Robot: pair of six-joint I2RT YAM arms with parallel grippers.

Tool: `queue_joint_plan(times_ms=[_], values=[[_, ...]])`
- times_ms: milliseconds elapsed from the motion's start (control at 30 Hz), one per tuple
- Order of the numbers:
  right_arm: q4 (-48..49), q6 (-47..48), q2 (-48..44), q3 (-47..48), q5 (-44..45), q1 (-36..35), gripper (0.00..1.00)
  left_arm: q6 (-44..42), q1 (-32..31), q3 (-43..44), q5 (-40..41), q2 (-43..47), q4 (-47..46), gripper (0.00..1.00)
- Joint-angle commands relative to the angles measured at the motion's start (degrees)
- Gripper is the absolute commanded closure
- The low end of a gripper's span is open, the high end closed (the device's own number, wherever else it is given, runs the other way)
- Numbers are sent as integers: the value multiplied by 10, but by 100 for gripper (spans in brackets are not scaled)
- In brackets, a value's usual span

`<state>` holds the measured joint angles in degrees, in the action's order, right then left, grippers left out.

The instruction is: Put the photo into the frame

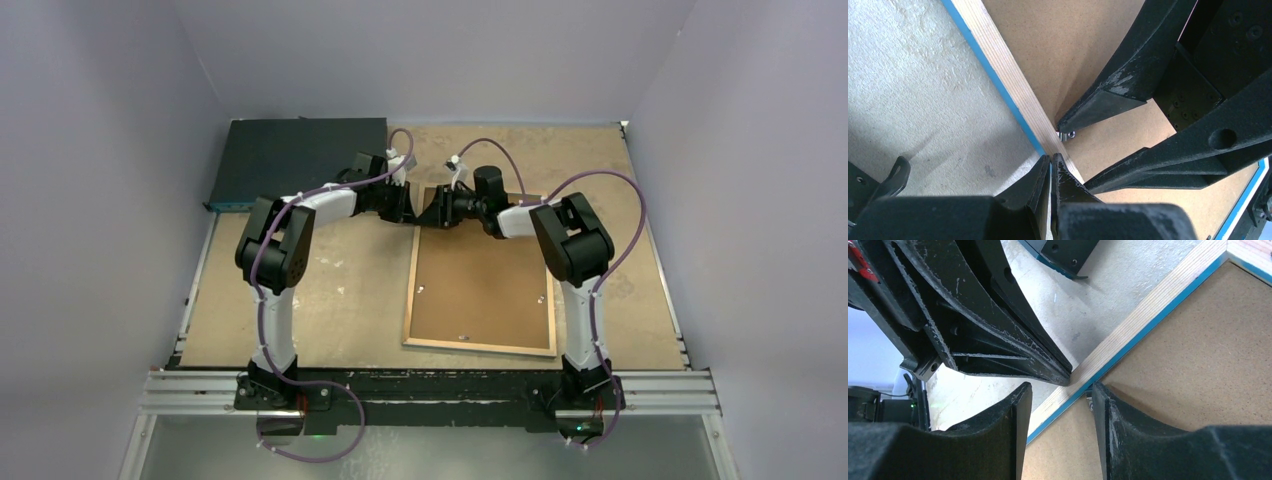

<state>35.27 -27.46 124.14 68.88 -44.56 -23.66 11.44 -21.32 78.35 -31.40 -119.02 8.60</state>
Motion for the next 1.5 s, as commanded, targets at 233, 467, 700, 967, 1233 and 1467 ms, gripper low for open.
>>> queue_joint_plan(times_ms=[233,467,700,967,1233,1467], values=[[-28,-20,-38,-19,-39,-9,42,-7,-1,-24,25,-11,47,100],[-91,40,-29,25,-16,13,42,-10,0,-26,25,-8,49,100],[-87,45,-9,23,-28,6,43,-10,0,-26,25,-11,47,100],[-84,54,11,32,-56,-6,46,-9,-1,-25,24,-13,46,100],[-82,55,20,34,-79,-10,49,-9,0,-28,24,-14,46,100],[-132,92,2,47,-84,-21,49,-9,-1,-24,23,-14,48,100]])
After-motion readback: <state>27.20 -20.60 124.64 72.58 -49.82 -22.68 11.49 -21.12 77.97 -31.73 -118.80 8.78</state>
